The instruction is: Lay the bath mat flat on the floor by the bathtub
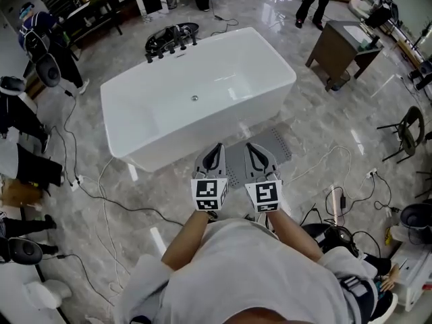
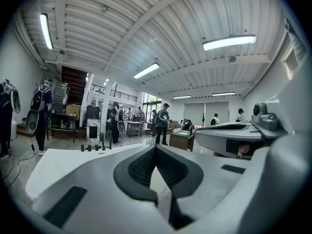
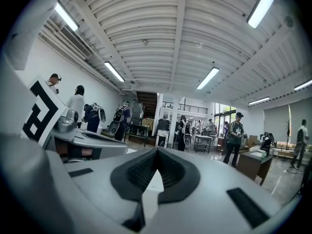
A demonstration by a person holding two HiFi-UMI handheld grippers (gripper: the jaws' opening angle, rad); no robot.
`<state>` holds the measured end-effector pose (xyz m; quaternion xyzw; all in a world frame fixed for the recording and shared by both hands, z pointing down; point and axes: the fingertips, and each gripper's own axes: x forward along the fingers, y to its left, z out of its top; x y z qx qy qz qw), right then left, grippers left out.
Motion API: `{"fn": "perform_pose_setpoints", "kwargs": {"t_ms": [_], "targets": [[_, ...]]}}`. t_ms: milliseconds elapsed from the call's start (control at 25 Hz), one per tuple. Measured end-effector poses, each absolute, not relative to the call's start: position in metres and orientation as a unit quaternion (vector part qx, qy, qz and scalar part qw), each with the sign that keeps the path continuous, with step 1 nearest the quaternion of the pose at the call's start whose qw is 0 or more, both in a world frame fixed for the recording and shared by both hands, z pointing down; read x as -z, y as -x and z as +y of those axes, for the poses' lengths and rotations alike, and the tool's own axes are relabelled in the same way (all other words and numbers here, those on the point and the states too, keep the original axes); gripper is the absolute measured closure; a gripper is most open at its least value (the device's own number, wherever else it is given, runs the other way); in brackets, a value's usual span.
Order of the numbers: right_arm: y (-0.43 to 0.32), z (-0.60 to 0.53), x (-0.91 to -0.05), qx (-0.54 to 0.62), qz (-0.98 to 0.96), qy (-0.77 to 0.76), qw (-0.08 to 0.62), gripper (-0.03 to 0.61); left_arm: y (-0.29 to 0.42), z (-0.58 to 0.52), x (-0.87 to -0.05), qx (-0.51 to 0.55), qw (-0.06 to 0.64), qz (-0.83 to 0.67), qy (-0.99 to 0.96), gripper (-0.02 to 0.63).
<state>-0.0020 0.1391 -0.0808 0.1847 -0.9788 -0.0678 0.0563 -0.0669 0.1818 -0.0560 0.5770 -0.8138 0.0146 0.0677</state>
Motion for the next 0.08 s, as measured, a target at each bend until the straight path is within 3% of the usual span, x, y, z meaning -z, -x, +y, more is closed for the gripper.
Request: {"fn": "perform_pose_setpoints", "kwargs": {"t_ms": [80], "targets": [[0.0165, 0.135, 0.0912, 0.081, -0.979, -0.184, 0.037, 0.572, 0.0815, 0.1793, 0.0674, -0.009, 0.046, -0.817, -0.574, 0.601]]}}
